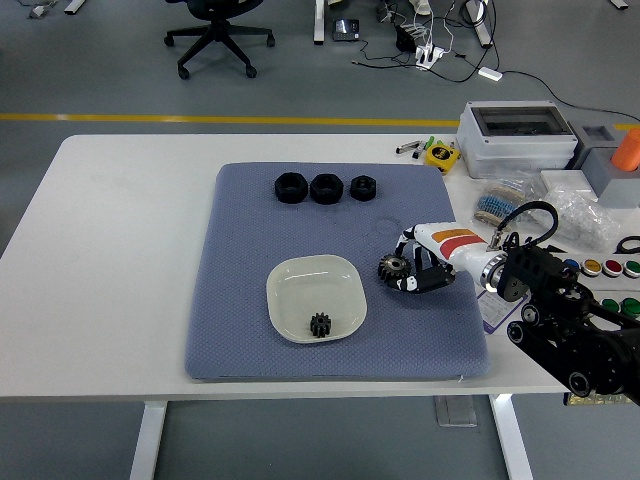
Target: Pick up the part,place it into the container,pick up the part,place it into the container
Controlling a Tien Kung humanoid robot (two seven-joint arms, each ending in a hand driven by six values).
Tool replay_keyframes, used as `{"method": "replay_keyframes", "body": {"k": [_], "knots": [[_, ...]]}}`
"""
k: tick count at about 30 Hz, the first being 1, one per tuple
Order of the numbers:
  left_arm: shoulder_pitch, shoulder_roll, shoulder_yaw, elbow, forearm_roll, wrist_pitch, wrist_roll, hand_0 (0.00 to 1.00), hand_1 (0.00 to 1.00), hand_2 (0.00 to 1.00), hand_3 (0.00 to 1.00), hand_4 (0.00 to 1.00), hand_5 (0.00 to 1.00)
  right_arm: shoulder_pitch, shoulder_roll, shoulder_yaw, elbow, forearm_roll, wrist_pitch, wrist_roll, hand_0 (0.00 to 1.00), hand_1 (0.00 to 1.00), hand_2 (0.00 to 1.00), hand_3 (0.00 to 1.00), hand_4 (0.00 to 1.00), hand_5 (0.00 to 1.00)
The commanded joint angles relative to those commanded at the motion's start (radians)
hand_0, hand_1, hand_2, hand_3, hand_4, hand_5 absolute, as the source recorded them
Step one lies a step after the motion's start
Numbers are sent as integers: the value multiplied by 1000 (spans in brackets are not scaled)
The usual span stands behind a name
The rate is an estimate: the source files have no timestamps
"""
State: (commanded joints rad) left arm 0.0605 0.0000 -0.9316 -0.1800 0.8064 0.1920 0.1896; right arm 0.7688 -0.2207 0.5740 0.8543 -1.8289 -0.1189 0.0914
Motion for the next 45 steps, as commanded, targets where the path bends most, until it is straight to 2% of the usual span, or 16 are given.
{"method": "replay_keyframes", "body": {"k": [10,15,16,21,22,27,28,33,34,39,40,45], "knots": [[0,0,4,0,-5,-1,-2,395,539,571,469,998,767,7,-13,40,63,-37,-14,-8,2,119,246,436,733,425],[1,0,4,0,-5,-1,-2,395,539,571,469,998,767,7,-8,27,138,-64,-17,-15,2,119,246,436,733,425],[1,0,4,0,-5,-1,-2,395,539,570,469,998,768,8,-6,22,151,-68,-17,-15,2,117,243,440,720,452],[4,0,3,0,1,-2,0,395,539,570,469,998,768,14,22,-21,207,-86,-26,-29,2,117,243,440,720,452],[5,0,2,0,2,-1,0,395,539,570,469,998,768,14,29,-27,210,-90,-35,-35,7,122,246,446,743,418],[5,0,4,0,4,-1,0,395,539,570,469,998,768,21,67,-63,195,-113,-72,-67,7,122,246,446,743,418],[5,0,5,0,4,-1,0,396,539,569,471,998,768,23,72,-69,190,-118,-75,-71,112,203,339,528,929,490],[4,0,7,0,6,-2,1,396,539,569,471,998,768,33,84,-92,162,-117,-93,-61,112,203,339,528,929,490],[3,0,7,0,6,-2,1,395,539,569,470,998,767,34,84,-95,160,-114,-95,-59,386,539,628,904,998,582],[5,0,7,0,8,-3,4,395,539,569,470,998,767,34,85,-108,151,-87,-91,-35,386,539,628,904,998,582],[5,0,8,0,8,-4,4,395,538,568,470,998,767,34,86,-108,150,-85,-88,-31,606,662,794,998,998,612],[7,0,7,0,11,-5,4,395,538,568,470,998,767,30,85,-101,147,-79,-101,-22,606,662,794,998,998,612]]}}
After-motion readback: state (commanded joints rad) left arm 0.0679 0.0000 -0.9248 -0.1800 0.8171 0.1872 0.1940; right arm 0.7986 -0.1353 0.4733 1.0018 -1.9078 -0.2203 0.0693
